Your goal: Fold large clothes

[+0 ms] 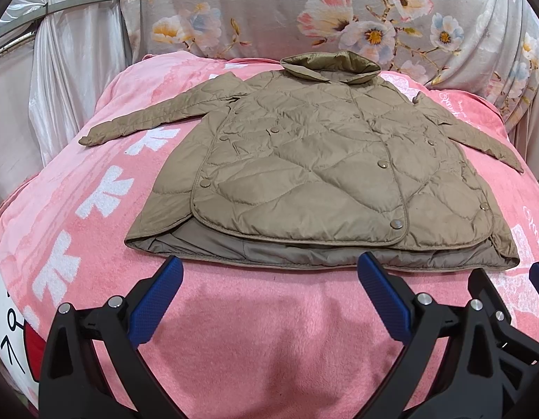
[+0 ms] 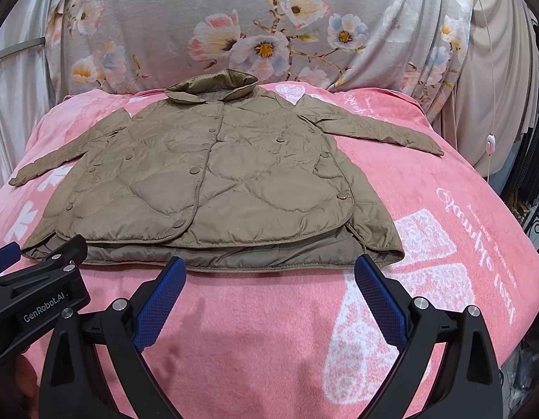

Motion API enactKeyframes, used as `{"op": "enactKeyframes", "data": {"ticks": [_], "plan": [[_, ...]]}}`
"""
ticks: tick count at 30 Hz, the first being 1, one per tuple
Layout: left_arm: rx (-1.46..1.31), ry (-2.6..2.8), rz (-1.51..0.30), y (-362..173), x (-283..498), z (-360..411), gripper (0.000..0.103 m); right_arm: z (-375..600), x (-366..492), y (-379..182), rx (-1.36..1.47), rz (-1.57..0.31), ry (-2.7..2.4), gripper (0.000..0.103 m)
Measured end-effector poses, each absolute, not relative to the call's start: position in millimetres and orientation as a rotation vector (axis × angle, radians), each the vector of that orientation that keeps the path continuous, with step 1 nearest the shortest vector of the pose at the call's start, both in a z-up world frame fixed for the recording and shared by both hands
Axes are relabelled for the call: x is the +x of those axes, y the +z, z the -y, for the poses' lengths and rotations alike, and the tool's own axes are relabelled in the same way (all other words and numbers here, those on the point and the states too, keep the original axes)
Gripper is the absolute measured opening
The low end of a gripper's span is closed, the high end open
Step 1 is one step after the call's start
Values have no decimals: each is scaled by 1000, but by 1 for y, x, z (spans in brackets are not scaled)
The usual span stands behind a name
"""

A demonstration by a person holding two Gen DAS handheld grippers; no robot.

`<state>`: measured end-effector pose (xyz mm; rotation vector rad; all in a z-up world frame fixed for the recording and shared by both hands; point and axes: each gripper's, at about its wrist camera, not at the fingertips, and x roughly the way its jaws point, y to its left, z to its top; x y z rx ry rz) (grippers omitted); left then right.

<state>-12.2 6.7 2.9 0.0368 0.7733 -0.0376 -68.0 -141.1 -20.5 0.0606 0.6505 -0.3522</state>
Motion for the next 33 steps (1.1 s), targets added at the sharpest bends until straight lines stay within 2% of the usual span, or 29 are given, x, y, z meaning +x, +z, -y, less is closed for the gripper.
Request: {"op": "enactKeyframes", "data": {"ticks": [33], "plan": [[39,-38,-771,3,-12,-7,98,141,-68,-21,68,-652,-351,96]]}}
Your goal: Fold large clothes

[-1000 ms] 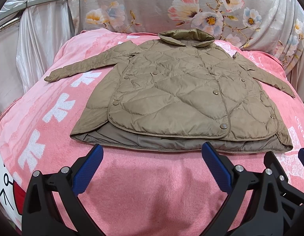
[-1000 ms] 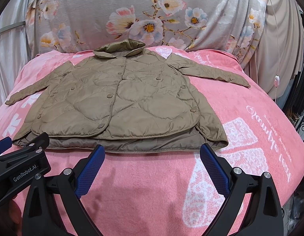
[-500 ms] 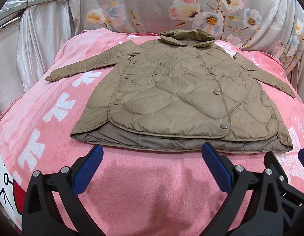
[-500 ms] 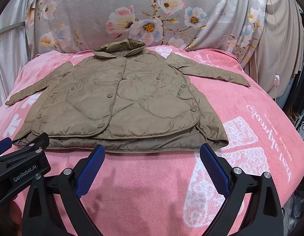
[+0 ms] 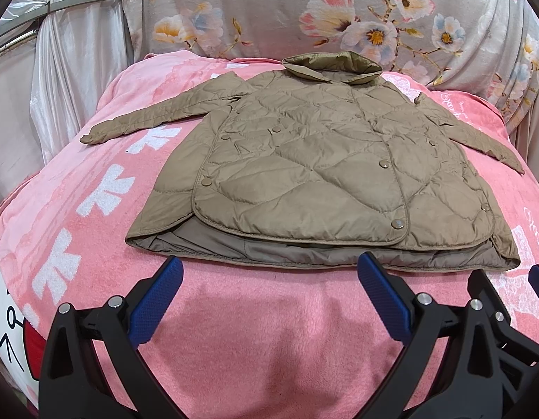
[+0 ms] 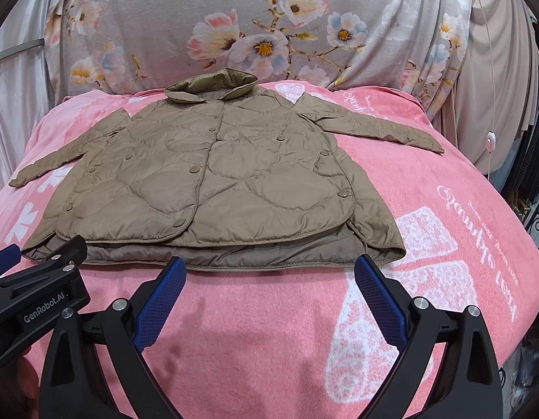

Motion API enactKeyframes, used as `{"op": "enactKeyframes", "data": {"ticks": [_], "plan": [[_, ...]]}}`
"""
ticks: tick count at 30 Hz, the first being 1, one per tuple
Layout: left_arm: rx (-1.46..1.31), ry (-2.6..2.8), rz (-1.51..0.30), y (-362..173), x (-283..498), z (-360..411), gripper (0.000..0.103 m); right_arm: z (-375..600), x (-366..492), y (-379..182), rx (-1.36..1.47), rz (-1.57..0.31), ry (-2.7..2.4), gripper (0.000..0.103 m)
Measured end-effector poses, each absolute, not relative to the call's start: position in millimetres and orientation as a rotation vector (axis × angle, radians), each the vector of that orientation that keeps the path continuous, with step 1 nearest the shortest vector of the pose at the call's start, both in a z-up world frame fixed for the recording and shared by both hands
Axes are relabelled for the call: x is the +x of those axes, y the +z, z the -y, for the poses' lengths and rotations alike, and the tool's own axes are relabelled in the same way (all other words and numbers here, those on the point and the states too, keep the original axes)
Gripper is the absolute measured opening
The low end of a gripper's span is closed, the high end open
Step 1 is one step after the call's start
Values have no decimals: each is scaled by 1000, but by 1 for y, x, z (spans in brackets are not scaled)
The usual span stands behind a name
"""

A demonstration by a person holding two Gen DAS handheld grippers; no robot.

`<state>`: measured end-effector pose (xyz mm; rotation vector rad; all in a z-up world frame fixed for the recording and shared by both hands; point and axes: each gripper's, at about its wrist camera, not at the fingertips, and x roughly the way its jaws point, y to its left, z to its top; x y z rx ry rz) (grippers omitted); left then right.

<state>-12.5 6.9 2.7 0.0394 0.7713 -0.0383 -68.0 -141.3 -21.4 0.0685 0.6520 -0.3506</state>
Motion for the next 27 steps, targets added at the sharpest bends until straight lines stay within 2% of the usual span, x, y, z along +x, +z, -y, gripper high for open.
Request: {"op": "enactKeyframes", "data": {"ticks": [27], "plan": [[38,-39,-773,1,-14,-8,97,142,-67,-22,74,-656,-349,96]]}}
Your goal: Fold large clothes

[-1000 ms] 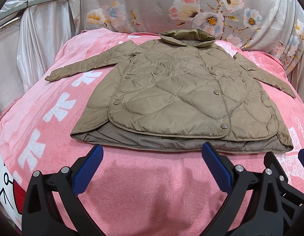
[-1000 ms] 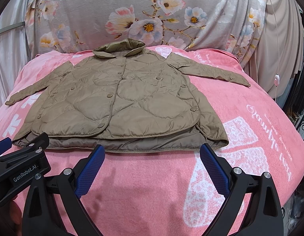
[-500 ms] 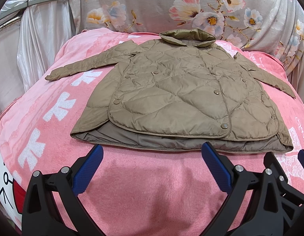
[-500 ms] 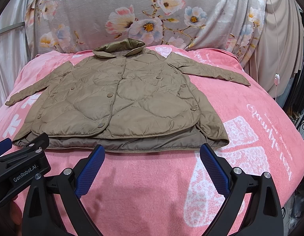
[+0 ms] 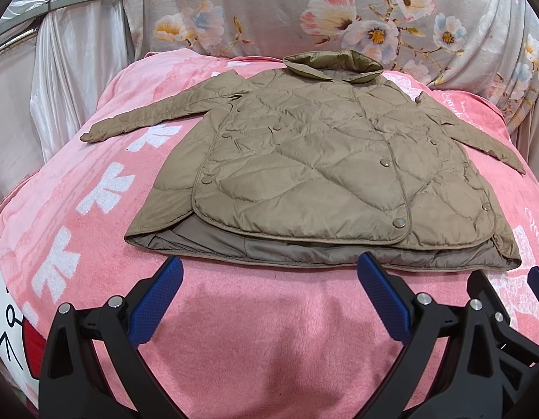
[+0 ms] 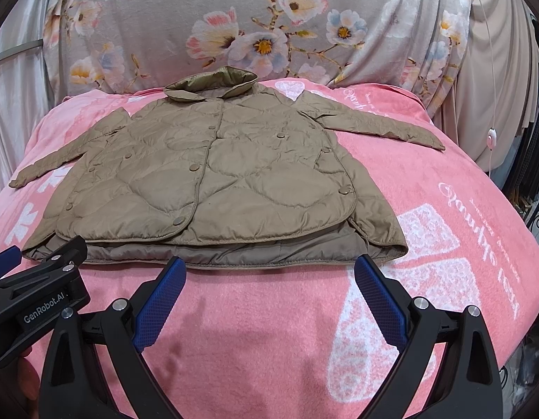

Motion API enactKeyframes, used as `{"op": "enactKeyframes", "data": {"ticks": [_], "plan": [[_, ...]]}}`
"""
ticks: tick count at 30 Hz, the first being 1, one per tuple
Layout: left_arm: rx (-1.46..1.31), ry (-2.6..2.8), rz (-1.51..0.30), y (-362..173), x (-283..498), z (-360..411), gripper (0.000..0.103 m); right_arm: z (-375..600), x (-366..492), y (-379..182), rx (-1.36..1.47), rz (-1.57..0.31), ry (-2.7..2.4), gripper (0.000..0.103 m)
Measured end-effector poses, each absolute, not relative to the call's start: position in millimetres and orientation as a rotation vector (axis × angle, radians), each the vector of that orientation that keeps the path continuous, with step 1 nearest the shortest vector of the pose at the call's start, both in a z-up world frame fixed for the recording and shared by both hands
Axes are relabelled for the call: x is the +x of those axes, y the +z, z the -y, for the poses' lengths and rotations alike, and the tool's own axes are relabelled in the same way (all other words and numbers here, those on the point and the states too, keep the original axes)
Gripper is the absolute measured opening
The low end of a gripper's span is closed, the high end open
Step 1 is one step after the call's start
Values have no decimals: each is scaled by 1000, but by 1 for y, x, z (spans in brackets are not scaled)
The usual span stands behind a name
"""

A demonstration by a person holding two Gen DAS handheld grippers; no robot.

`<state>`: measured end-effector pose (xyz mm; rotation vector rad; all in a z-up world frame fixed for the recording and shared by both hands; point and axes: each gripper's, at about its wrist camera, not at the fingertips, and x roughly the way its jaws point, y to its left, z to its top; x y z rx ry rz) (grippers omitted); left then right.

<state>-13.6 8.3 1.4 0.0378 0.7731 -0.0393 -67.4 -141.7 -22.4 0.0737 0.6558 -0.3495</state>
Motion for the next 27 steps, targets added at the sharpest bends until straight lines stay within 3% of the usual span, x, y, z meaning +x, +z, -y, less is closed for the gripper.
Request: {"op": "enactKeyframes", "data": {"ticks": [11,19,27], "plan": [[-42,-59,-774,-3,7,-36,98,184,-53,-30,157,-706,-313,96],[-231,24,-819,-10,65,-102,98,346,-20,-31,493,-711,-443,95],[-312,113,-802,-3,125,-134,98,491,47,-22,688,-550,-547,95]]}}
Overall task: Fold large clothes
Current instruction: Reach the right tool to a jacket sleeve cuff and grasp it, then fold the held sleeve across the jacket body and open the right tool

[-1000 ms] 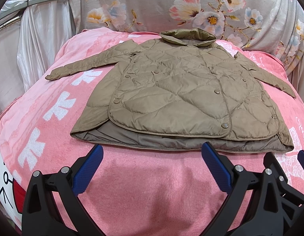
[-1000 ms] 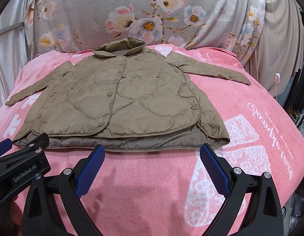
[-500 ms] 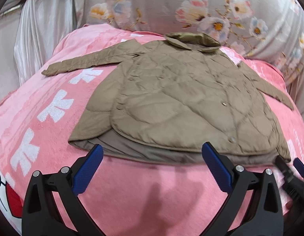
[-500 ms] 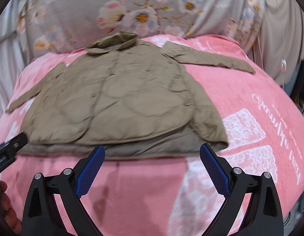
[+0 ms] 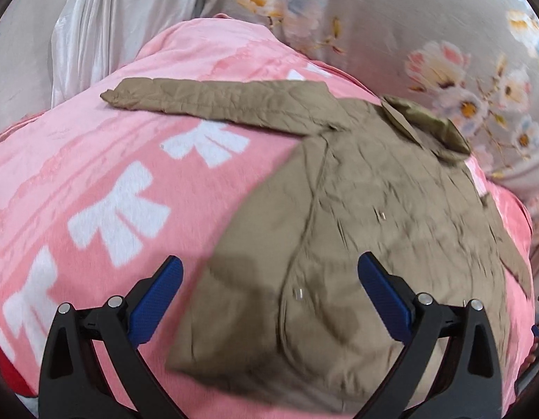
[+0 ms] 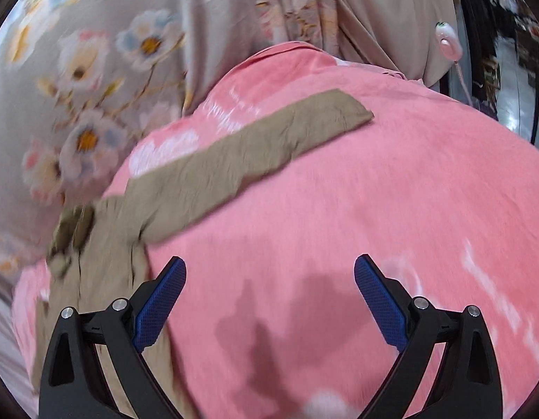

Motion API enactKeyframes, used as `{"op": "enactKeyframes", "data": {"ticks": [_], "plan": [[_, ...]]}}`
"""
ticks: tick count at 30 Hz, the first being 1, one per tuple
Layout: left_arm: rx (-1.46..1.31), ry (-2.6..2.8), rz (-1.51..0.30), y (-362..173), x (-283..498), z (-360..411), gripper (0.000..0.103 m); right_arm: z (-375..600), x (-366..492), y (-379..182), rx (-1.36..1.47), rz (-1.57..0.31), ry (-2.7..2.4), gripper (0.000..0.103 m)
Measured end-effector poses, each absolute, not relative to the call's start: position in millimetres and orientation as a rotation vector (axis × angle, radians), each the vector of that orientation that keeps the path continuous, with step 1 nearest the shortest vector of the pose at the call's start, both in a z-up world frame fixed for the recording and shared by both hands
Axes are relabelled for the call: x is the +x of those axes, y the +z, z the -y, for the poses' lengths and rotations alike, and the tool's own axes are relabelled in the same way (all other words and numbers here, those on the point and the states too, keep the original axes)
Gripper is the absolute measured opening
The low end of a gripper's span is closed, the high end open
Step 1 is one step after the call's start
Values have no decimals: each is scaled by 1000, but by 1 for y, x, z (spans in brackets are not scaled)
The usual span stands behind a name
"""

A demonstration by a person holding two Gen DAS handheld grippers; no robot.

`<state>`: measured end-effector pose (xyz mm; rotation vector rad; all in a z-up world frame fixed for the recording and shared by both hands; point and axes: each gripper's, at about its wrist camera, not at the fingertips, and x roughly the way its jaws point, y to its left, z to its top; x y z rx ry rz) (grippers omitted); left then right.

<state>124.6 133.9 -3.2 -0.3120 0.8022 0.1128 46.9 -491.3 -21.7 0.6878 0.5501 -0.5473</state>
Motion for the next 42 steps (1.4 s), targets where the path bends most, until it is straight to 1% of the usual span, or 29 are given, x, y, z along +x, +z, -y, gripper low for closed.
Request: {"op": "enactKeyframes", "data": {"ticks": [3,10,12,15,16,17,18,19,20,22,25,27,30,31,33,35,39,42], "plan": [[-303,124,-797,-1,145,-132,98,536,76,-27,749,-501,-556,95],[-260,88,-834,-6,178,-112,98,607,130,-50,904,-478,-614,94],[-234,63,-841,-9,184,-102,98,618,140,-55,907,-497,-644,93],[-213,38,-863,-17,187,-91,98,633,149,-62,938,-477,-690,85],[-210,35,-870,-20,188,-89,98,635,150,-63,951,-460,-700,73],[-208,32,-875,-22,189,-87,98,637,151,-62,969,-448,-702,41],[-207,29,-883,-25,191,-85,98,640,154,-63,989,-448,-684,27],[-207,24,-890,-27,192,-84,98,642,159,-65,1023,-466,-659,15],[-207,21,-893,-29,192,-83,98,642,163,-63,1053,-452,-639,9],[-198,22,-895,-30,194,-82,98,631,167,-45,1045,-388,-591,7],[-191,30,-880,-27,194,-82,98,593,181,5,895,-322,-486,6],[-201,35,-870,-24,195,-84,98,541,196,50,735,-294,-355,6],[-227,39,-862,-20,196,-87,98,443,217,99,481,-293,-151,6],[-237,39,-860,-19,196,-89,98,411,223,106,421,-306,-85,6],[-257,36,-855,-16,194,-91,98,349,236,111,322,-351,46,6],[-272,30,-851,-14,193,-94,98,279,249,104,224,-422,184,6],[-294,19,-837,-7,191,-107,98,177,260,69,72,-541,342,6],[-317,14,-828,-3,192,-119,98,124,271,33,3,-658,390,8]]}}
